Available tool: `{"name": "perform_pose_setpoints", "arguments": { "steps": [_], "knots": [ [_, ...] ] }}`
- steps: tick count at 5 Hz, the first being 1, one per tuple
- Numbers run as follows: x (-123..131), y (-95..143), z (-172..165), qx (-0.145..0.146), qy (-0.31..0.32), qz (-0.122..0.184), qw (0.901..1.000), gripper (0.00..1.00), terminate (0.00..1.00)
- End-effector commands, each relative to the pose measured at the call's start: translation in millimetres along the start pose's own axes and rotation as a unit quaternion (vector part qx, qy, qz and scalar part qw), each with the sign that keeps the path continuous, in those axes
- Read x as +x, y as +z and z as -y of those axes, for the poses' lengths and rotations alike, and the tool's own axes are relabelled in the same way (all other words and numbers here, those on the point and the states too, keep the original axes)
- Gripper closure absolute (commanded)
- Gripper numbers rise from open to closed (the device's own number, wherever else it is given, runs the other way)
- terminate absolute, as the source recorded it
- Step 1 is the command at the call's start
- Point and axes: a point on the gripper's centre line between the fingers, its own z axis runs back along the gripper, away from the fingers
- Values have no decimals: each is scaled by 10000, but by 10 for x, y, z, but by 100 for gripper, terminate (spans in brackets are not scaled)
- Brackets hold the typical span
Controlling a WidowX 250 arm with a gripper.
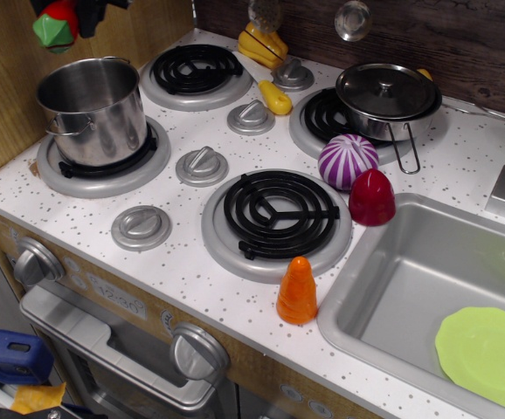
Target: Put pepper in pot or pan
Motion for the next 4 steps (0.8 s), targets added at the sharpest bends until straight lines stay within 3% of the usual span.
{"name": "perform_pose_setpoints", "arguments": {
  "steps": [1, 2, 3, 4],
  "knots": [
    [65, -241, -72, -51, 23, 756, 9971, 100, 0],
    [65, -241, -72, -51, 23, 756, 9971, 0, 0],
    [65, -241, -72, -51, 23, 756, 9971, 0, 0],
    [65, -241, -72, -51, 23, 756, 9971, 0, 100]
  ]
}}
